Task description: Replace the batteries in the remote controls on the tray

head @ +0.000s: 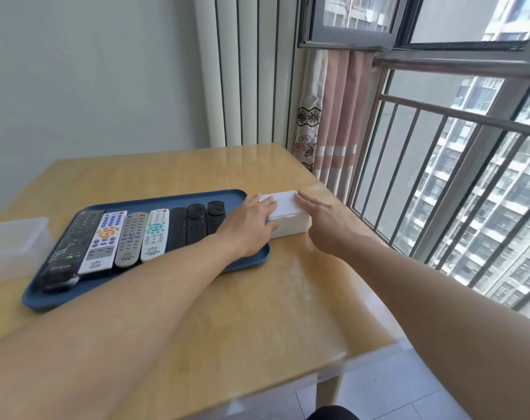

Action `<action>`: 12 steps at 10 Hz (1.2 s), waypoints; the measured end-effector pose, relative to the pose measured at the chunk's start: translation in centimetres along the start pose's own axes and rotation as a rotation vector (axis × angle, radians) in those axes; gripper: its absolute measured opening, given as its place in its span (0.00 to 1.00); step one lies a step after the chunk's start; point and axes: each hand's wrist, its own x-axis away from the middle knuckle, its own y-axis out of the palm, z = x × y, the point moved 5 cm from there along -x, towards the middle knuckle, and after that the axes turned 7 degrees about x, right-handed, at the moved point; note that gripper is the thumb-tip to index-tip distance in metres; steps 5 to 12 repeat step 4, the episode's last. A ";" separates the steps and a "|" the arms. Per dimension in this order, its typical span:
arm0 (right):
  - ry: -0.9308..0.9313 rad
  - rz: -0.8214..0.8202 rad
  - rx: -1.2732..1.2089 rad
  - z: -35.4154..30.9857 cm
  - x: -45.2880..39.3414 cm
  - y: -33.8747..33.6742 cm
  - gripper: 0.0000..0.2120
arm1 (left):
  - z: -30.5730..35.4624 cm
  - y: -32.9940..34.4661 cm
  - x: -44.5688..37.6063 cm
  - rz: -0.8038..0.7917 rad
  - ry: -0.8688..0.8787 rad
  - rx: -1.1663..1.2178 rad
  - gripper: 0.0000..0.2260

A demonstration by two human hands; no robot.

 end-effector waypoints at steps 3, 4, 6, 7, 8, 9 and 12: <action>0.068 -0.120 -0.004 -0.7 -0.1 -2.3 0.35 | -0.6 -1.1 0.7 -0.175 0.009 -0.122 0.37; 0.143 -0.043 -0.138 -0.8 -0.6 -4.0 0.33 | -3.4 -3.9 1.1 -0.049 -0.074 0.021 0.33; 0.143 -0.043 -0.138 -0.8 -0.6 -4.0 0.33 | -3.4 -3.9 1.1 -0.049 -0.074 0.021 0.33; 0.143 -0.043 -0.138 -0.8 -0.6 -4.0 0.33 | -3.4 -3.9 1.1 -0.049 -0.074 0.021 0.33; 0.143 -0.043 -0.138 -0.8 -0.6 -4.0 0.33 | -3.4 -3.9 1.1 -0.049 -0.074 0.021 0.33; 0.143 -0.043 -0.138 -0.8 -0.6 -4.0 0.33 | -3.4 -3.9 1.1 -0.049 -0.074 0.021 0.33; 0.143 -0.043 -0.138 -0.8 -0.6 -4.0 0.33 | -3.4 -3.9 1.1 -0.049 -0.074 0.021 0.33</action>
